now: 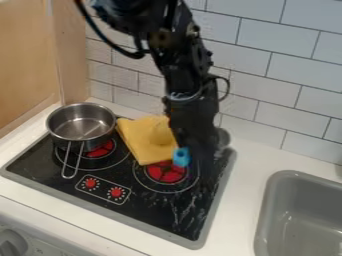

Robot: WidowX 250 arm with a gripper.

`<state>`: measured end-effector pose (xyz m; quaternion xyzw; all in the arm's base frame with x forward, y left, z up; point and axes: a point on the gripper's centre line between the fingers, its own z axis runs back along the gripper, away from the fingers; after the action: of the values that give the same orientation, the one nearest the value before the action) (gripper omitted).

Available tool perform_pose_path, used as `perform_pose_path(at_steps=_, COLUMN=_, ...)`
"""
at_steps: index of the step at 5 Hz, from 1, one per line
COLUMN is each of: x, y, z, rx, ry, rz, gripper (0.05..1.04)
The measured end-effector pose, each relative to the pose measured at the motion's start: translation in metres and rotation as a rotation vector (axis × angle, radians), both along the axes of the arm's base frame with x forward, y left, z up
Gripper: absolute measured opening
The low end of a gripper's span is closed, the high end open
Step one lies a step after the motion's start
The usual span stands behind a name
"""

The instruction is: Move the blue spoon to the upper right corner of the stove

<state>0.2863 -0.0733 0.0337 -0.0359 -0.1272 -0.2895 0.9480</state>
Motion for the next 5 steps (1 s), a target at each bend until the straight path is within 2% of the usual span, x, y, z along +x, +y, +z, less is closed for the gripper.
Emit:
perform_pose_path(at_steps=1, x=0.01, y=-0.021, z=-0.002, rx=-0.006, ry=-0.016, rz=0.084, gripper=0.295)
perform_pose_path(at_steps=2, x=0.012, y=-0.041, z=-0.011, rx=-0.032, ry=-0.014, rz=0.203, gripper=0.295)
perform_pose_path(at_steps=3, x=0.01, y=-0.067, z=-0.012, rx=-0.045, ry=-0.037, rz=0.289, gripper=0.295)
perform_pose_path(at_steps=4, x=0.007, y=-0.074, z=-0.016, rx=-0.049, ry=-0.038, rz=0.373, gripper=0.295)
perform_pose_path(at_steps=5, x=0.008, y=-0.076, z=-0.013, rx=-0.048, ry=-0.054, rz=0.508, gripper=0.295)
